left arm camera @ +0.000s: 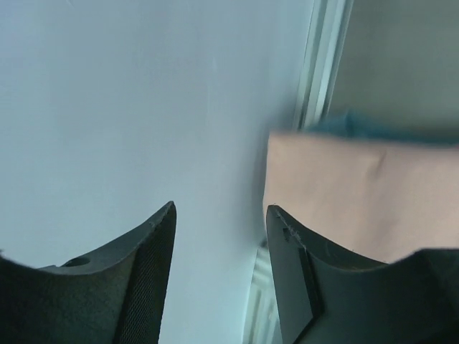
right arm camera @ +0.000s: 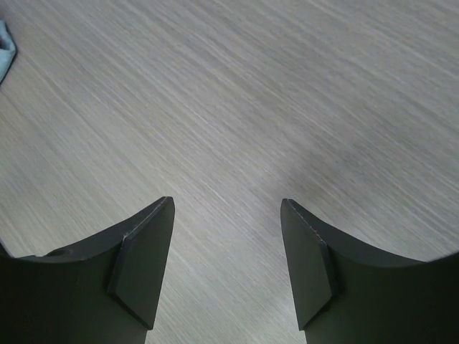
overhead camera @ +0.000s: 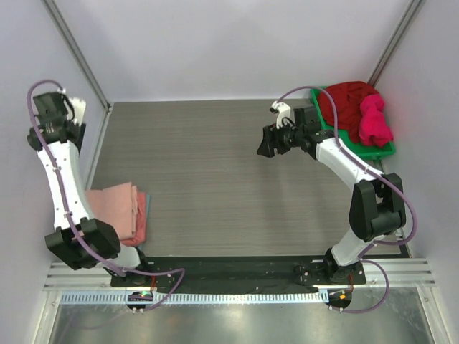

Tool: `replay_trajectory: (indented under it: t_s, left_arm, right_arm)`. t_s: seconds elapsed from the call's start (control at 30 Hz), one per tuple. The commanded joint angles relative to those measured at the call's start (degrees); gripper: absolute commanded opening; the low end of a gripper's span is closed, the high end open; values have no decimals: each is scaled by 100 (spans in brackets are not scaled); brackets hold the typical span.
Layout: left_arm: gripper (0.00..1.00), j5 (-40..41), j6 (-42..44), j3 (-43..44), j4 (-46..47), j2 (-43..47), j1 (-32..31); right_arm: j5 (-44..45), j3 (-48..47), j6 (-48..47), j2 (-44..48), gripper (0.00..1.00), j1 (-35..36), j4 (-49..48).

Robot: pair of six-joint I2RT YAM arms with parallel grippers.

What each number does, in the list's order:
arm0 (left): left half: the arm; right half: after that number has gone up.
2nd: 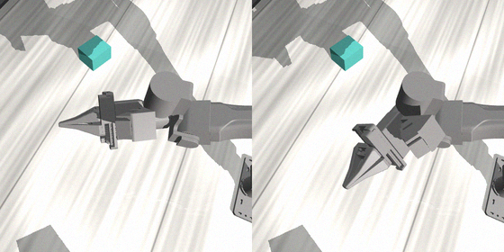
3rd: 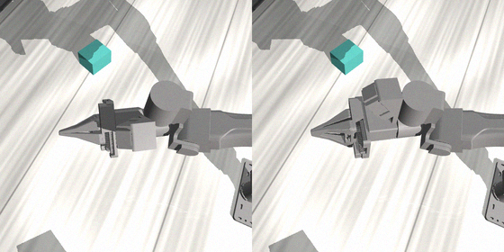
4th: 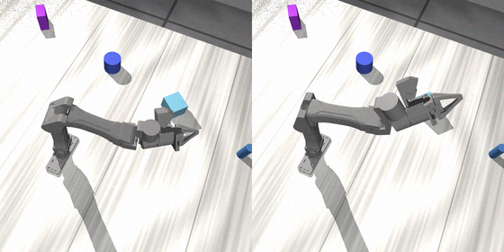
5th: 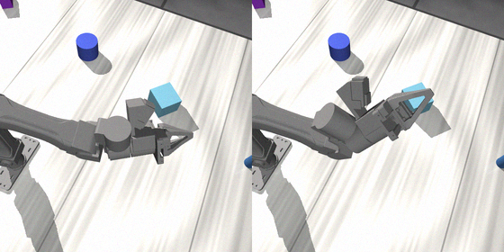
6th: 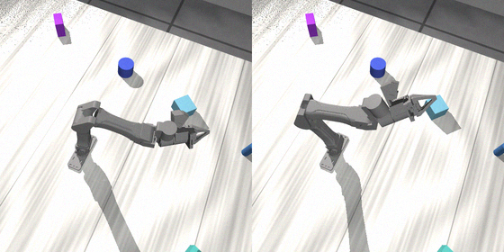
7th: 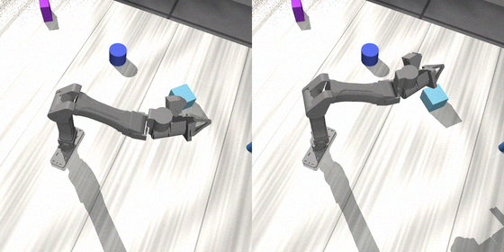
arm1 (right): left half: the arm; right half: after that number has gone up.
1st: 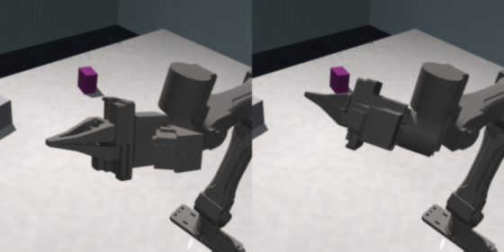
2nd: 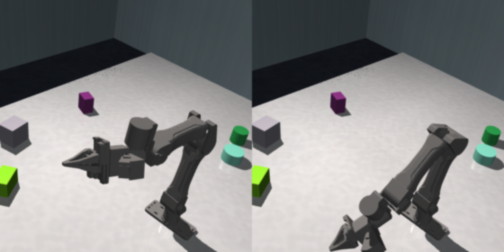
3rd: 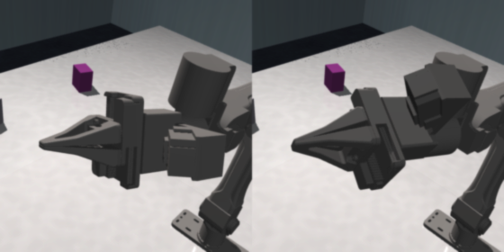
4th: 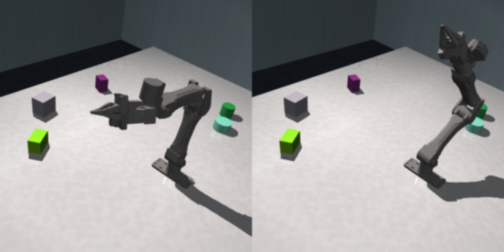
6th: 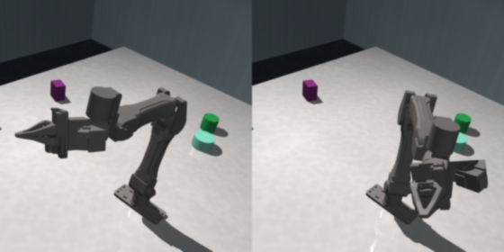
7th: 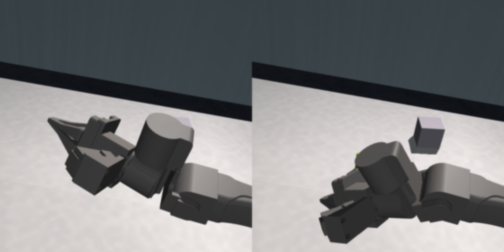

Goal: Fold and stack the t-shirts
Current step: Reset both grippers

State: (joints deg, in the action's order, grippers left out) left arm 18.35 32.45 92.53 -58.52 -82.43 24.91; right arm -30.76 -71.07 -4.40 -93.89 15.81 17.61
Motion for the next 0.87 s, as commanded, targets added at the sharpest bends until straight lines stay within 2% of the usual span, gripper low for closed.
replay_trajectory:
  t_s: [0.0,0.1,0.13,0.17,0.2,0.23,0.27,0.37,0.57,0.7,0.83]
  left_arm:
    - [55,-507,-607,836,-27,-149,-1026]
    - [59,-788,-1160,1073,-2,-413,-1803]
    - [63,-919,-1405,1091,42,-483,-2257]
    - [66,-1095,-1730,1092,208,-623,-2427]
    - [69,-1419,-2333,1135,288,-738,-2629]
    - [86,-1648,-2696,1179,367,-843,-2770]
    - [98,-1807,-2943,1249,437,-1132,-2963]
    - [100,-2098,-3437,1600,578,-1773,-3307]
    - [100,-1985,-3878,2479,693,-2900,-3536]
    - [100,-1467,-3693,3016,710,-3551,-3939]
    - [100,-1474,-3474,3140,702,-3788,-4247]
  right_arm:
    - [298,-512,-104,134,69,27,-231]
    - [754,-767,-104,-15,78,27,-266]
    - [930,-803,-105,-33,81,27,-284]
    - [1132,-829,35,-77,89,18,-441]
    - [1499,-865,114,-86,90,27,-503]
    - [1686,-882,185,-112,94,27,-530]
    - [1879,-891,420,-130,100,27,-643]
    - [2749,-909,966,-235,100,36,-723]
    - [3681,-856,1117,-332,100,106,-732]
    - [3902,-865,1012,-385,100,106,-688]
    - [3753,-1137,898,-560,100,115,-442]
